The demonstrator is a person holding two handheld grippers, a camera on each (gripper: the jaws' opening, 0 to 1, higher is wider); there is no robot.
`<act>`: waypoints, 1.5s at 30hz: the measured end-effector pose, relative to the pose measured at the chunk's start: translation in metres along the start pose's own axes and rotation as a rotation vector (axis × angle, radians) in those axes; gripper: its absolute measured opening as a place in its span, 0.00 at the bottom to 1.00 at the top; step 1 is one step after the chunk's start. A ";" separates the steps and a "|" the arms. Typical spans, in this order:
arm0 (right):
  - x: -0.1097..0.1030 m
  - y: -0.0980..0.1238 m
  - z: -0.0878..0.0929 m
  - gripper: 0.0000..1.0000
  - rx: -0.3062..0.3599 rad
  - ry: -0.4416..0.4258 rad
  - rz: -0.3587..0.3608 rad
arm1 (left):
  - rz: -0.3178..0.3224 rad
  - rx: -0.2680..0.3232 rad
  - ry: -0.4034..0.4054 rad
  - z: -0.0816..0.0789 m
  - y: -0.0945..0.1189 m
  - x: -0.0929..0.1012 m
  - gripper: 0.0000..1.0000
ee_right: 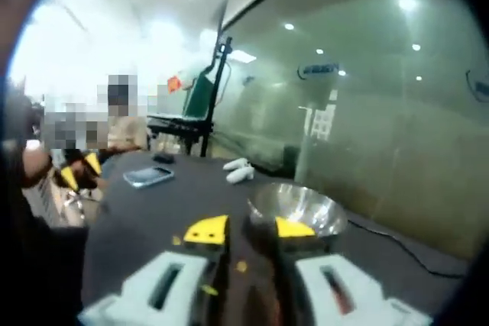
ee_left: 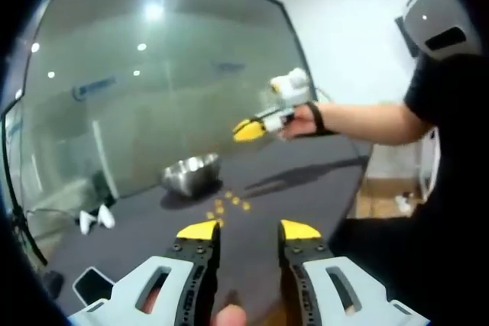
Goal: Pick up the QQ candy scattered on the table and place it into the stainless steel bowl on the table
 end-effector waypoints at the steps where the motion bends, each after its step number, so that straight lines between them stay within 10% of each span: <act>1: -0.002 0.002 0.006 0.23 -0.008 0.001 -0.005 | 0.000 -0.006 -0.003 0.000 -0.001 0.001 0.32; 20: -0.028 0.040 0.059 0.23 -0.101 -0.037 -0.077 | 0.017 -0.007 -0.005 0.002 -0.008 0.003 0.32; 45: -0.063 -0.050 0.067 0.22 -0.118 -0.035 -0.326 | -0.010 -0.014 0.010 0.007 0.000 0.002 0.32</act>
Point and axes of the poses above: the point that each gripper's makers call its tool centre point, and the gripper's own axes: y roughly backward along the fingers, x roughly to its right, z roughly out of its underside, the point moved 10 cm from there along y, roughly backward along the fingers, and after that the axes turned 3 degrees about -z, right-handed, at the moved point
